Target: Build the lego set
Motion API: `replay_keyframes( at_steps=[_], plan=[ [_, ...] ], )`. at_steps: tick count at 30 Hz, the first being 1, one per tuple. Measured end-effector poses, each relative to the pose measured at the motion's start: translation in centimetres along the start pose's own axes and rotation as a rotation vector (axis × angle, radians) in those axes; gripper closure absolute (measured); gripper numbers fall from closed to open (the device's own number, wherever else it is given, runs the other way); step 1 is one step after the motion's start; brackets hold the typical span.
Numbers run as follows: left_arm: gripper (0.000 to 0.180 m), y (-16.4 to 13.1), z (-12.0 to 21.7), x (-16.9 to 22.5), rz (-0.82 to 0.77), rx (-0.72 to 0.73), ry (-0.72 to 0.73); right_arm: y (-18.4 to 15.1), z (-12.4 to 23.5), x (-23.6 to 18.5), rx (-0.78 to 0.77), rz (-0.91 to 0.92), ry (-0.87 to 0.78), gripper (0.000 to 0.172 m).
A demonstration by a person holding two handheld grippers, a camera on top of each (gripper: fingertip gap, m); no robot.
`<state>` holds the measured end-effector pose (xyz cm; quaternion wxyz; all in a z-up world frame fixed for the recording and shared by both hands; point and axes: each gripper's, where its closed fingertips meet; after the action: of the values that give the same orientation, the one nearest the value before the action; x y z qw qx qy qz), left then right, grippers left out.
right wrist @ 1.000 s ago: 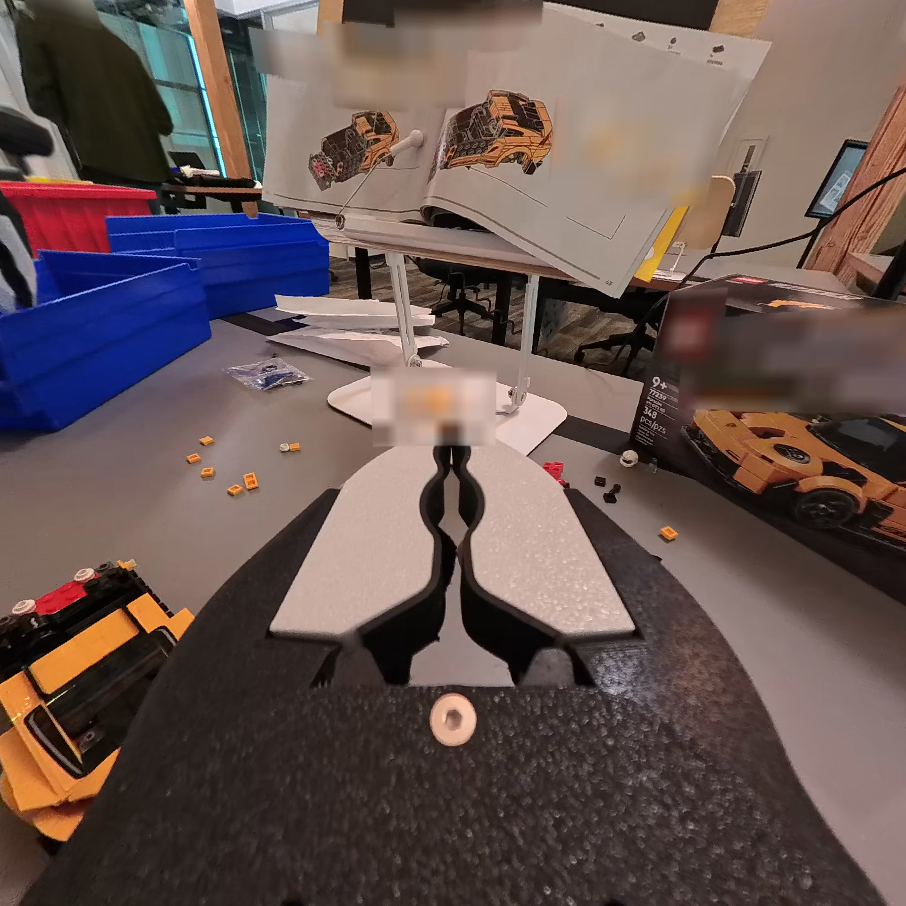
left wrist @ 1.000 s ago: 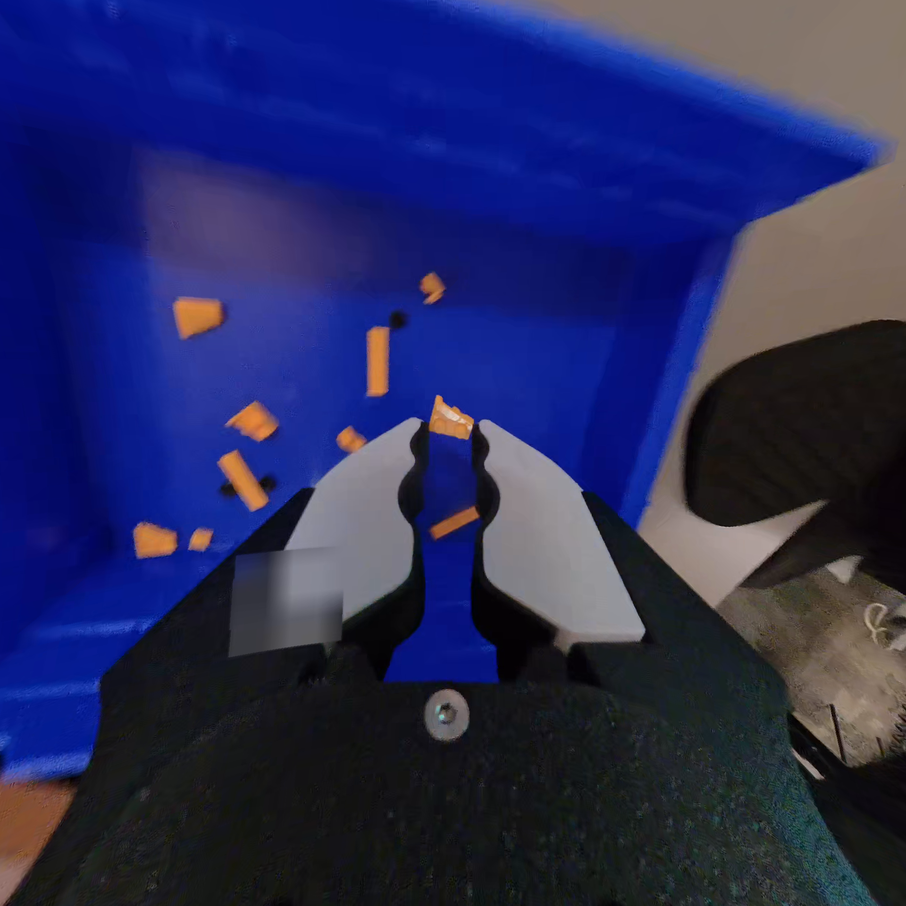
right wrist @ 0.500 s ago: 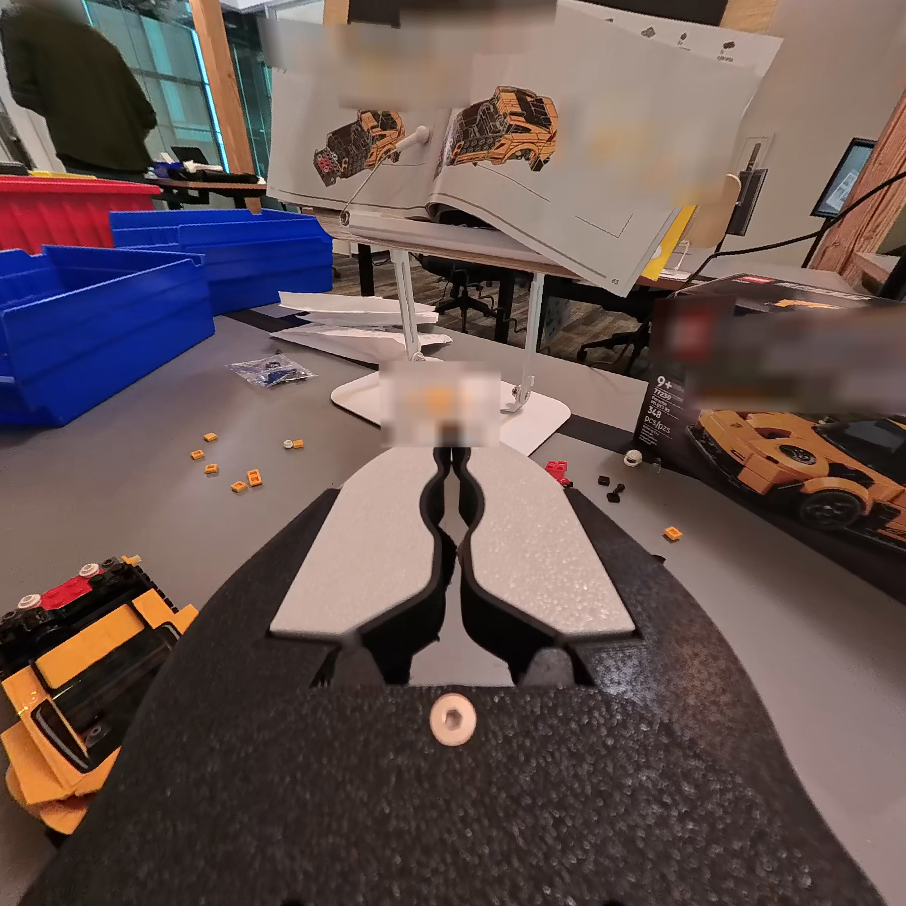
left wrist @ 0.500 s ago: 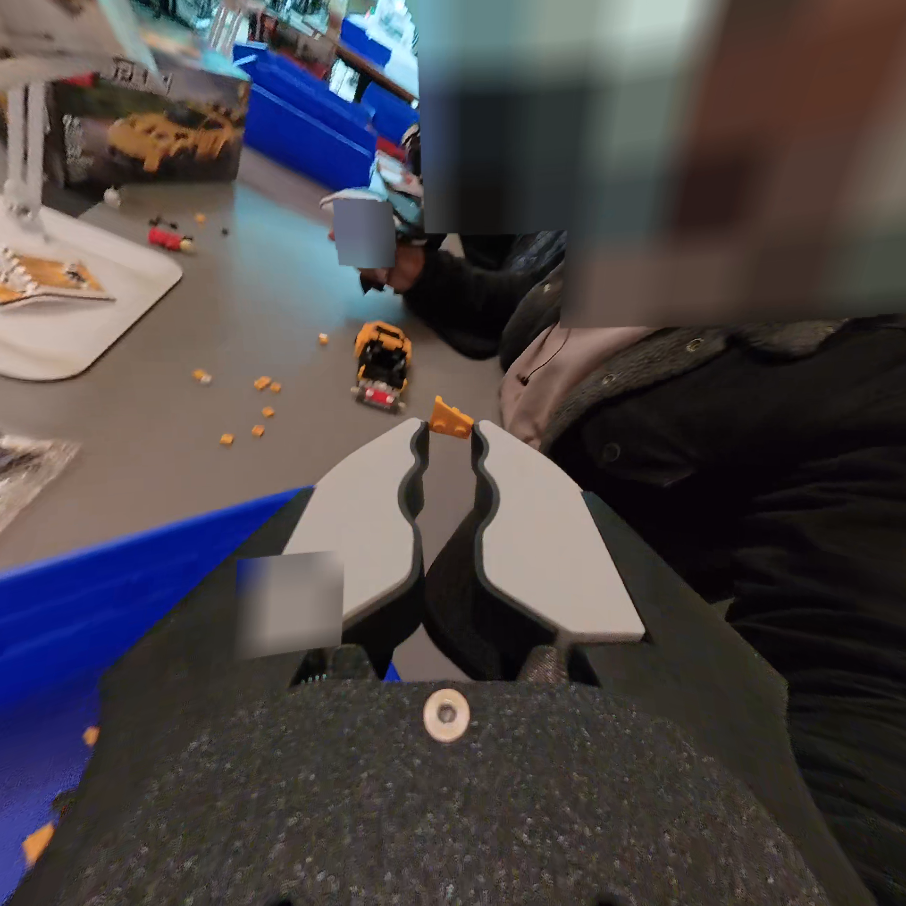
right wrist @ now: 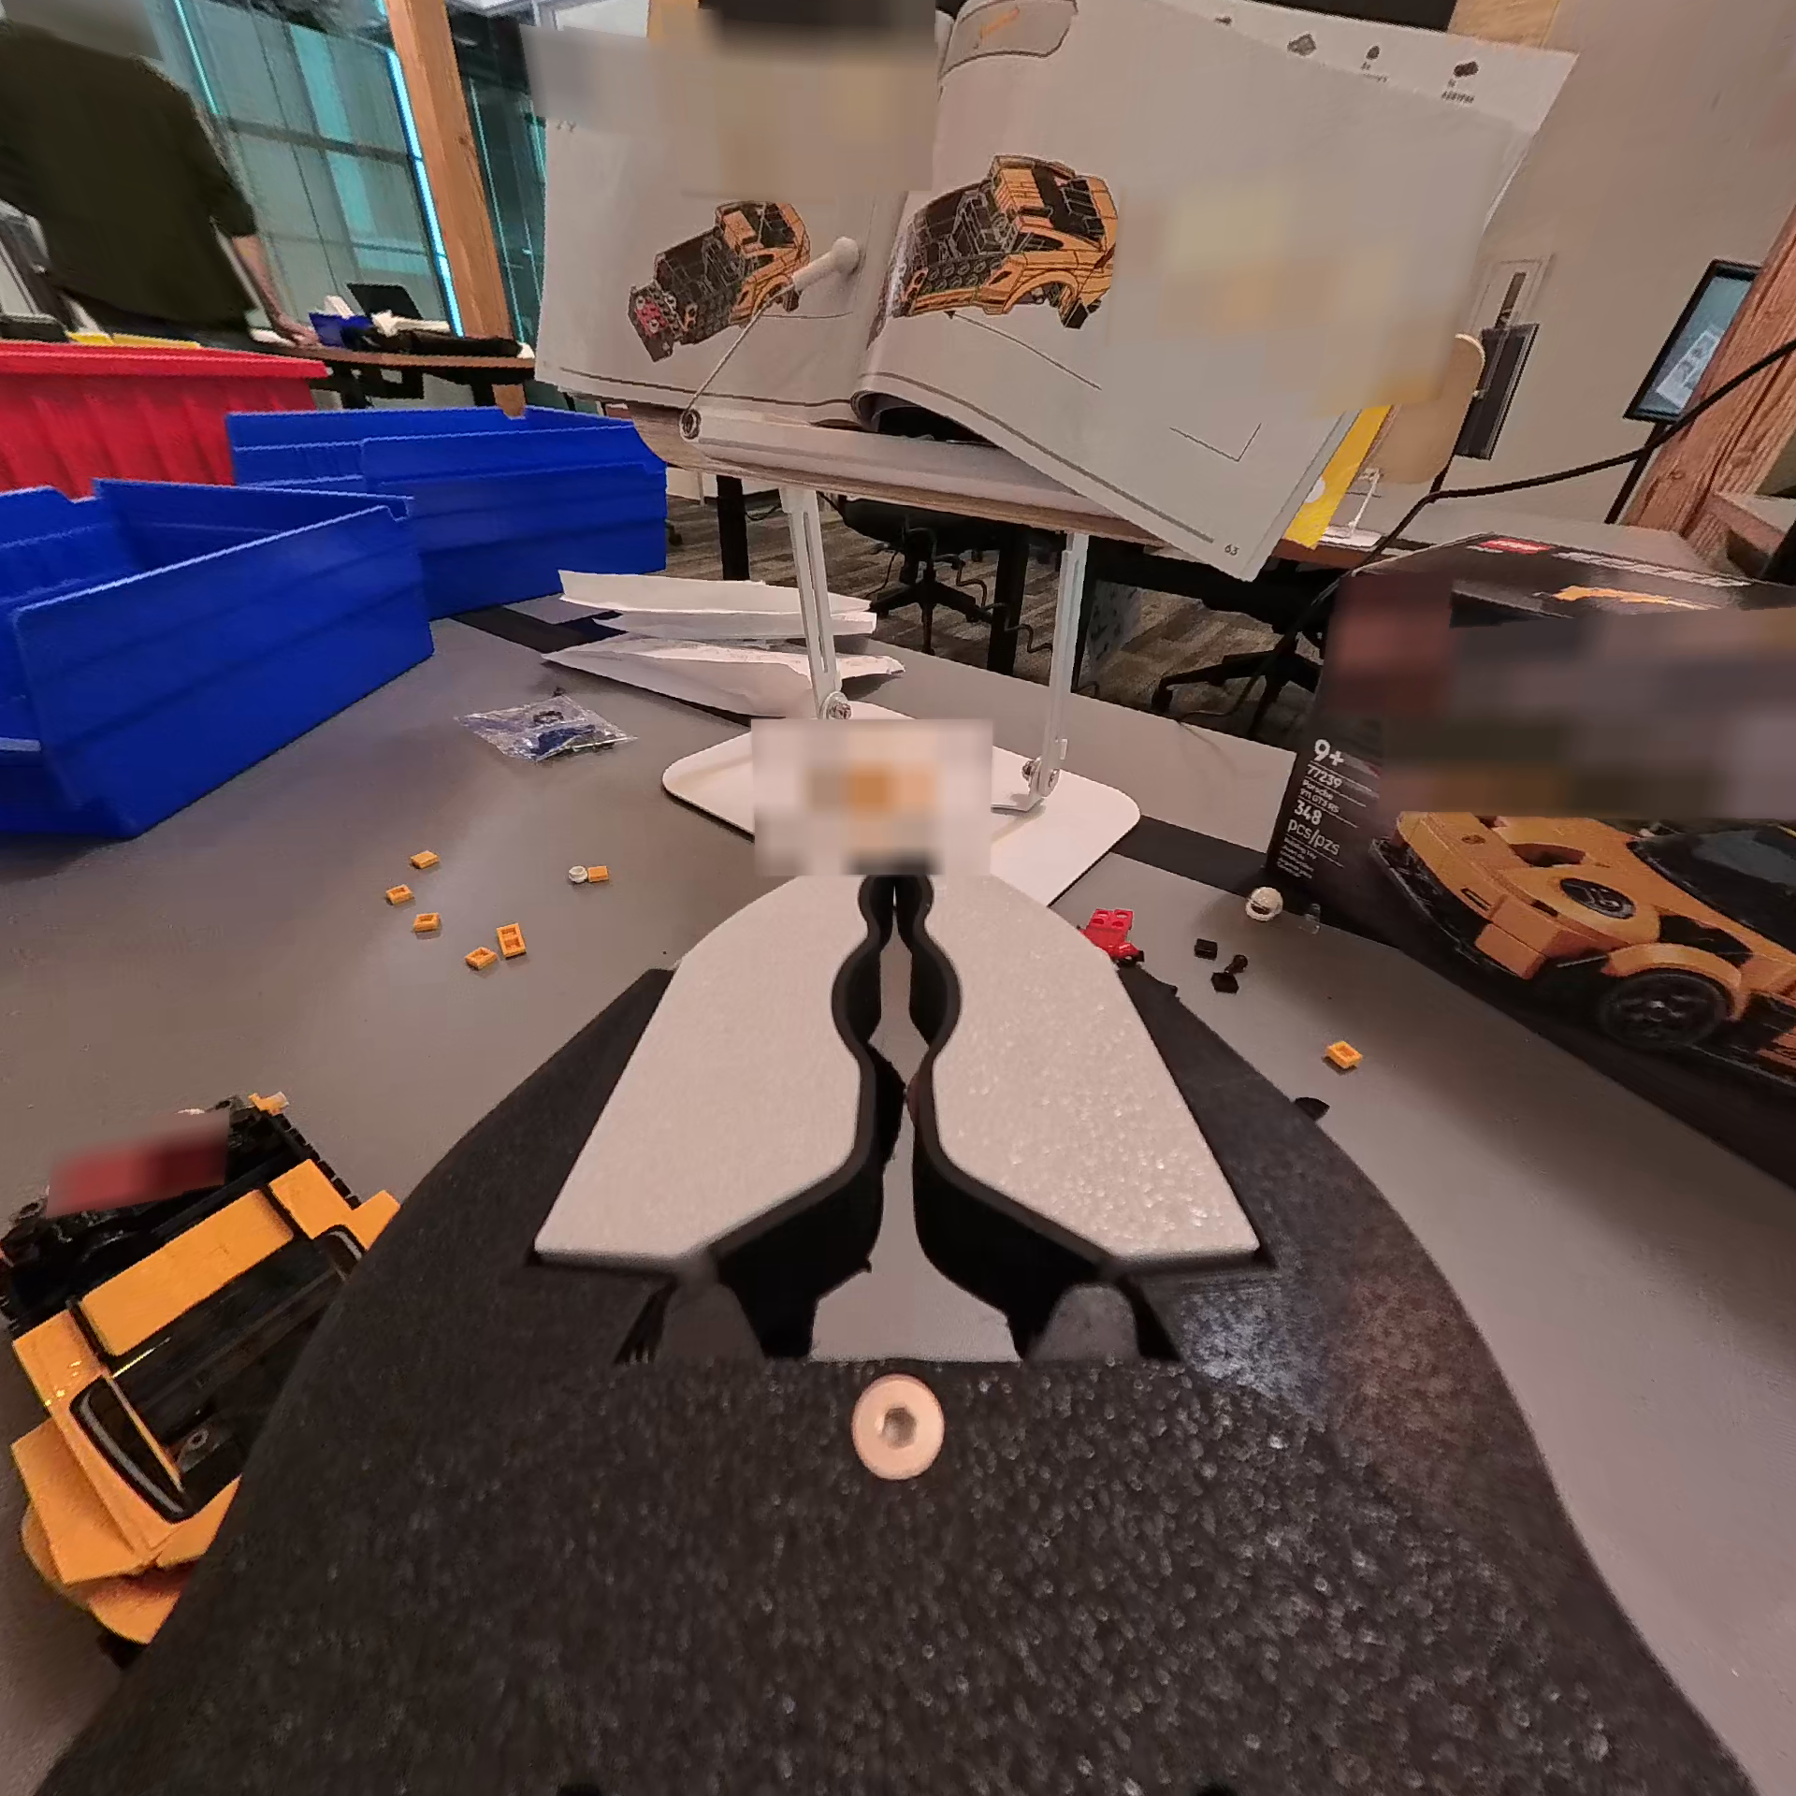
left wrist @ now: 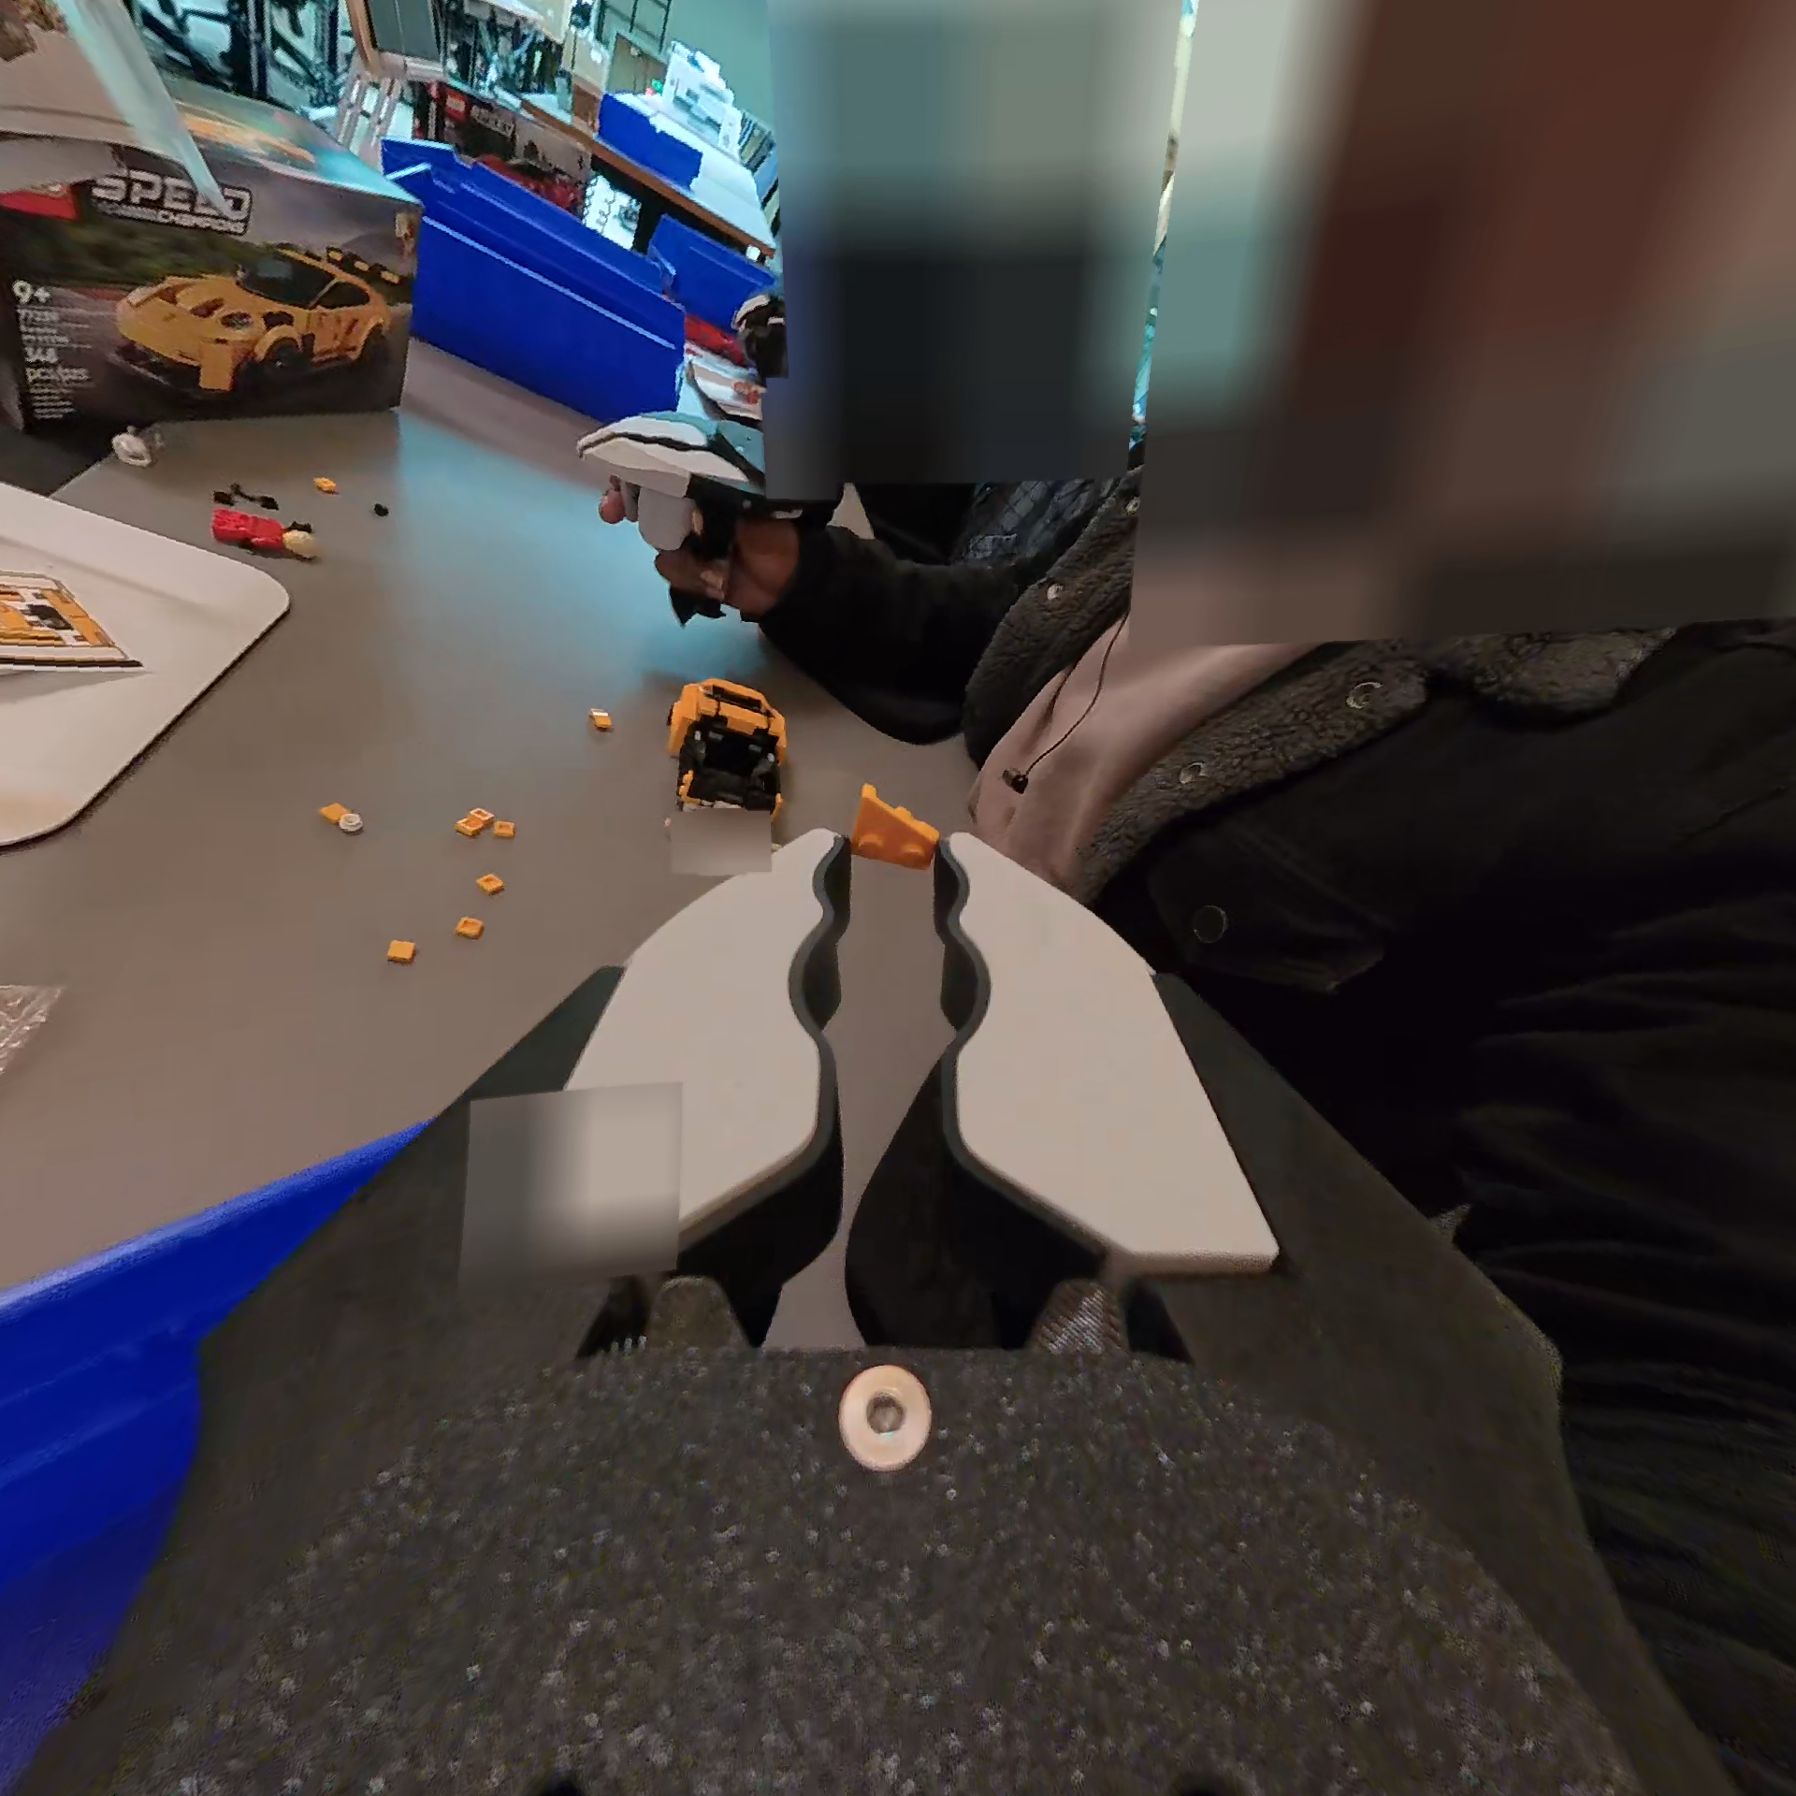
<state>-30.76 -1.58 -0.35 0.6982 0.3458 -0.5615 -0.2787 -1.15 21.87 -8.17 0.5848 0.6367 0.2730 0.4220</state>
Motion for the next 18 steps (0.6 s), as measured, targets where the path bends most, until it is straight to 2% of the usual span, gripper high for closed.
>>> replay_keyframes(
  at_steps=[7,12,14,18],
  plan=[
    [0.164,0.2,-2.6,-2.9,-0.031,-0.057,0.195,0.1,0.1,0.1,0.005,-0.001,-0.006,0.172],
    [0.164,-0.7,-5.1,-5.0,-0.071,-0.17,0.356,0.1,0.1,0.1,0.006,-0.001,-0.004,0.172],
    [0.164,-1.7,-6.0,-6.5,-0.074,-0.261,0.467,0.1,0.1,0.1,0.006,-0.001,-0.004,0.172],
    [0.164,-5.1,-8.2,-8.9,-0.114,-0.541,0.672,0.2,0.1,0.1,0.008,-0.002,-0.001,0.172]
  ],
)
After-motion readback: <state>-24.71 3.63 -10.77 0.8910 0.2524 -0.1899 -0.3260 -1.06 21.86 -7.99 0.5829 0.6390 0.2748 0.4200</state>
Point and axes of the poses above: each gripper's, where its closed fingertips meet, z back along the fingers, y out of its top, x = y × z across the jaws, and after that the axes turned 10 degrees about z, right-handed
